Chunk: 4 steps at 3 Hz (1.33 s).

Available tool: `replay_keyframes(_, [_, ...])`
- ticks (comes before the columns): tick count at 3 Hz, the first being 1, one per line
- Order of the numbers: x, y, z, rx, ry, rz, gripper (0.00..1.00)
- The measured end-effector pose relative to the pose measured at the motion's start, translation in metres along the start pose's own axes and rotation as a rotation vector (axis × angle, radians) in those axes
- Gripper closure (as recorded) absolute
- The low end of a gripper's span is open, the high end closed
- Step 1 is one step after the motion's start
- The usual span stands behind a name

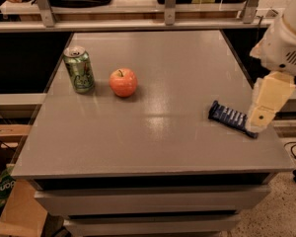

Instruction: Move rxbar blueberry near apple

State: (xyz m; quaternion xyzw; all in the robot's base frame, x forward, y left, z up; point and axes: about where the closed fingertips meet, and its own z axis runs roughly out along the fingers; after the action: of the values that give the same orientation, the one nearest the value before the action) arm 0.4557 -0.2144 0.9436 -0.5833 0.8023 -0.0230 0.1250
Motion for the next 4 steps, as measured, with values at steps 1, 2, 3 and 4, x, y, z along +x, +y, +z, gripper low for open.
replay_keyframes(1, [0.004, 0.000, 0.028, -0.048, 0.003, 0.008, 0.00])
replay_keyframes(2, [0.009, 0.002, 0.054, -0.080, -0.002, 0.006, 0.00])
replay_keyframes(3, [0.015, 0.005, 0.080, -0.102, 0.003, -0.003, 0.00])
replay_keyframes(4, [0.019, 0.008, 0.101, -0.123, 0.017, -0.008, 0.00])
